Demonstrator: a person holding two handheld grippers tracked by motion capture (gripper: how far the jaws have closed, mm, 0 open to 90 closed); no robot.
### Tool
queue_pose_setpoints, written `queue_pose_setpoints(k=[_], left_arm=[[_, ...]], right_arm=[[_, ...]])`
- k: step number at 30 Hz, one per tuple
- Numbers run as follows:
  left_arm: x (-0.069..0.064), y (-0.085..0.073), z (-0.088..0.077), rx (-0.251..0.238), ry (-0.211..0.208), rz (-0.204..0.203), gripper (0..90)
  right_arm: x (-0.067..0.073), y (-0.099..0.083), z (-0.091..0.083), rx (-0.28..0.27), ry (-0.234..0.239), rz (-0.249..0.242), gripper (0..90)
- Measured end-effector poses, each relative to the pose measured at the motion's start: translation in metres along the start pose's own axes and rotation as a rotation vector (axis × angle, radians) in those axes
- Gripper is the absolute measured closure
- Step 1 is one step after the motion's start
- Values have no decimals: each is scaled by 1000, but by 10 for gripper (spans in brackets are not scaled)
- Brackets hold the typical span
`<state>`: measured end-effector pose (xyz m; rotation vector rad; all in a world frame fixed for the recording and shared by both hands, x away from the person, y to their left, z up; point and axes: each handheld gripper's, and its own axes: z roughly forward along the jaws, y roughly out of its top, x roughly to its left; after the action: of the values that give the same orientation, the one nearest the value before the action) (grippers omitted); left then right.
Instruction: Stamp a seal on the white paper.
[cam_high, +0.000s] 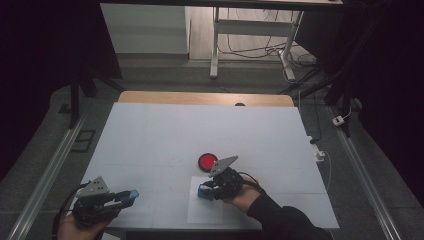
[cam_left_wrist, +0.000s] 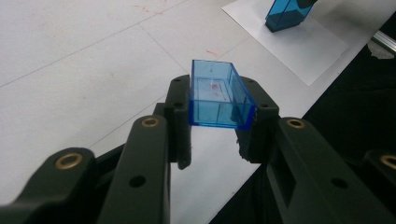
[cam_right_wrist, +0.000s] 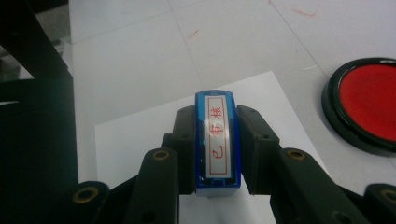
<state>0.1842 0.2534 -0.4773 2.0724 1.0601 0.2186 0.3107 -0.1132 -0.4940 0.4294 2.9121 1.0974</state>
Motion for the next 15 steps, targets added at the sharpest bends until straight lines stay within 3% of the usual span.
queue_pose_setpoints(k=[4, 15], left_arm=[[0, 0, 0, 0, 0, 0, 684], [0, 0, 0, 2, 2, 2, 683]], right_arm=[[-3, -1, 0, -1, 16, 17, 705], [8, -2, 1, 2, -42, -50, 707]])
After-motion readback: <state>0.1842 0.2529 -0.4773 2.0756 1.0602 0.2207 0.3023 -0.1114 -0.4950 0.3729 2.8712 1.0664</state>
